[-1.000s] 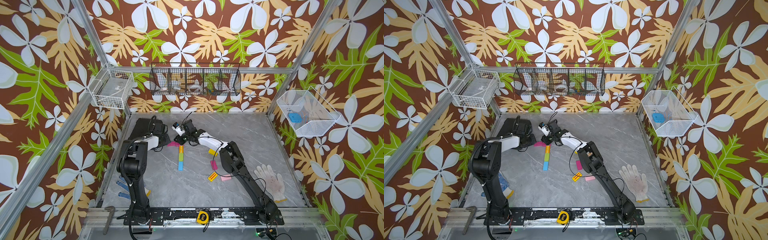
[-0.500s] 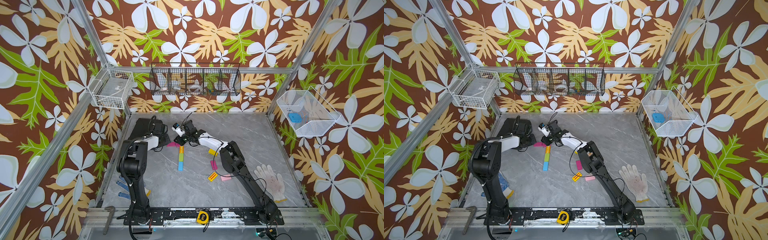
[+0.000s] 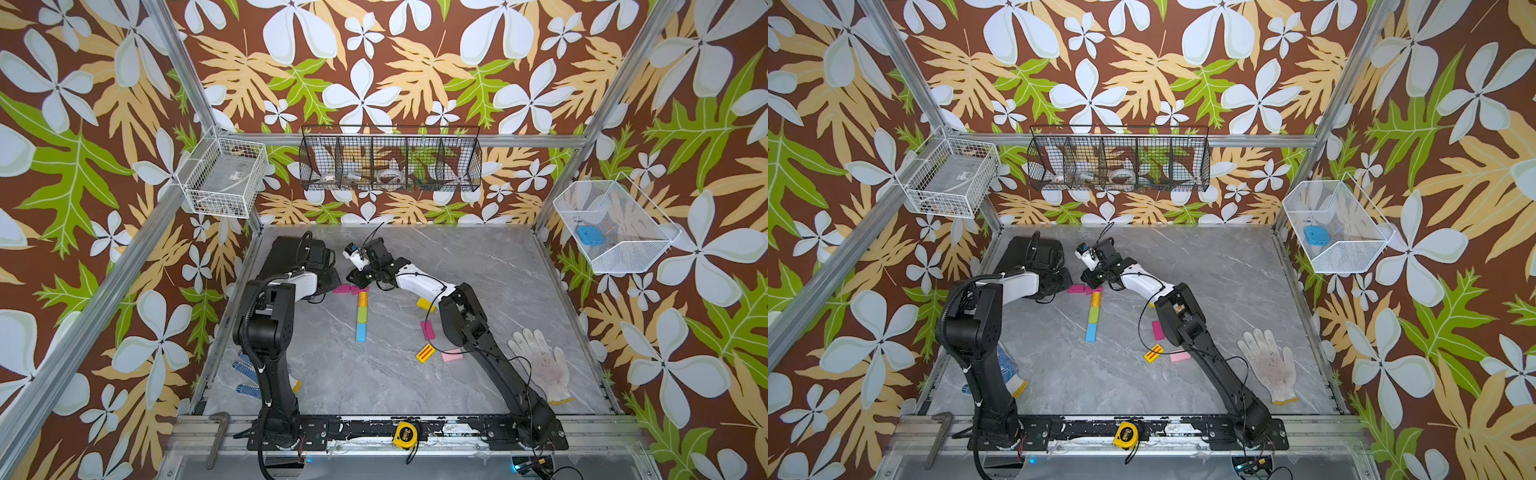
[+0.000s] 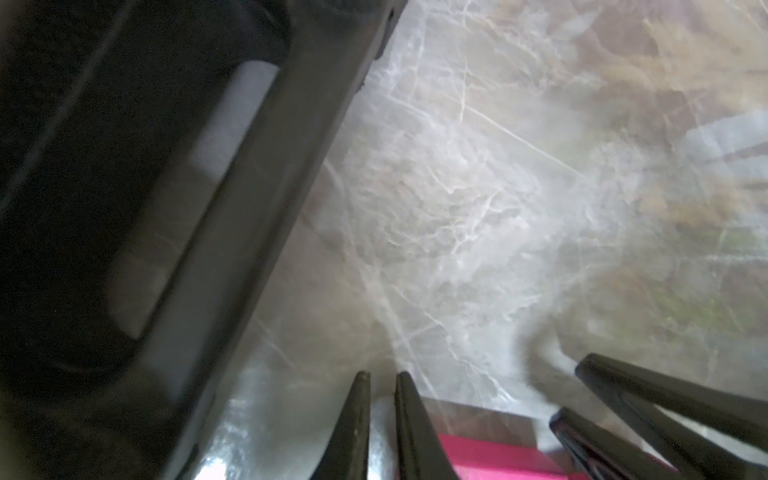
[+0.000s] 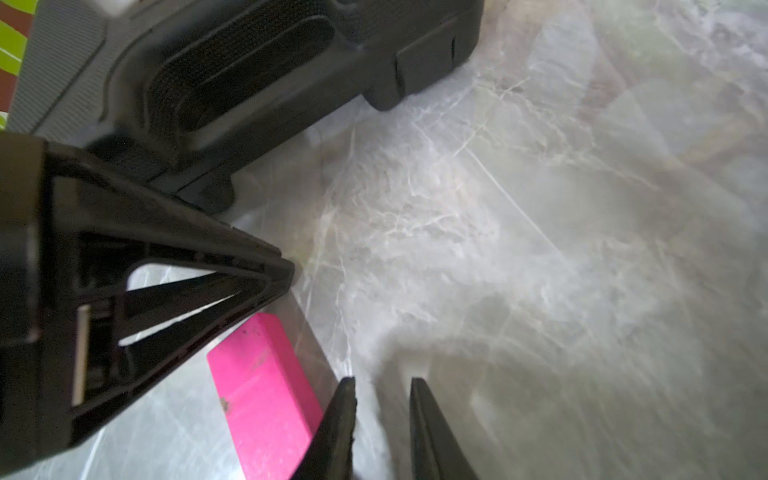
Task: Assemble the number 7 with building blocks
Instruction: Adjust the building block at the center of the board.
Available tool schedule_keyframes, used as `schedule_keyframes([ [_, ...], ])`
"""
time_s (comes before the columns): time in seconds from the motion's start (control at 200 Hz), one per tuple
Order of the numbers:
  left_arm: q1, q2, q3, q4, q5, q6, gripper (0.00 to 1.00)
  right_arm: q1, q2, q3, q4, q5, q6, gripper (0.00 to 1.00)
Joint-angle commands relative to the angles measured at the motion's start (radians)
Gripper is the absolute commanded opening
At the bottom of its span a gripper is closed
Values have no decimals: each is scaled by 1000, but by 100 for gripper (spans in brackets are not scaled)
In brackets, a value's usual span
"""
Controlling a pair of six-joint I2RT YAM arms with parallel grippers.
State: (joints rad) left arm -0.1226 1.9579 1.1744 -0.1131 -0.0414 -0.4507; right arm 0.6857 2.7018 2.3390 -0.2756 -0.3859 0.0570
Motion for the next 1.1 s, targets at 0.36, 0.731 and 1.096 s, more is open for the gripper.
schedule_keyframes([
  [0.36,14,3,-12,-58,8,-16,15,-52,-132,-218,58,84,32,24],
  [0.731,14,19,17,-95,-16,-7,13,-60,-201,-338,41,148,30,24],
  [1.096,11,2,8,-131,-24,17,12,-60,-274,-453,49,159,3,24],
])
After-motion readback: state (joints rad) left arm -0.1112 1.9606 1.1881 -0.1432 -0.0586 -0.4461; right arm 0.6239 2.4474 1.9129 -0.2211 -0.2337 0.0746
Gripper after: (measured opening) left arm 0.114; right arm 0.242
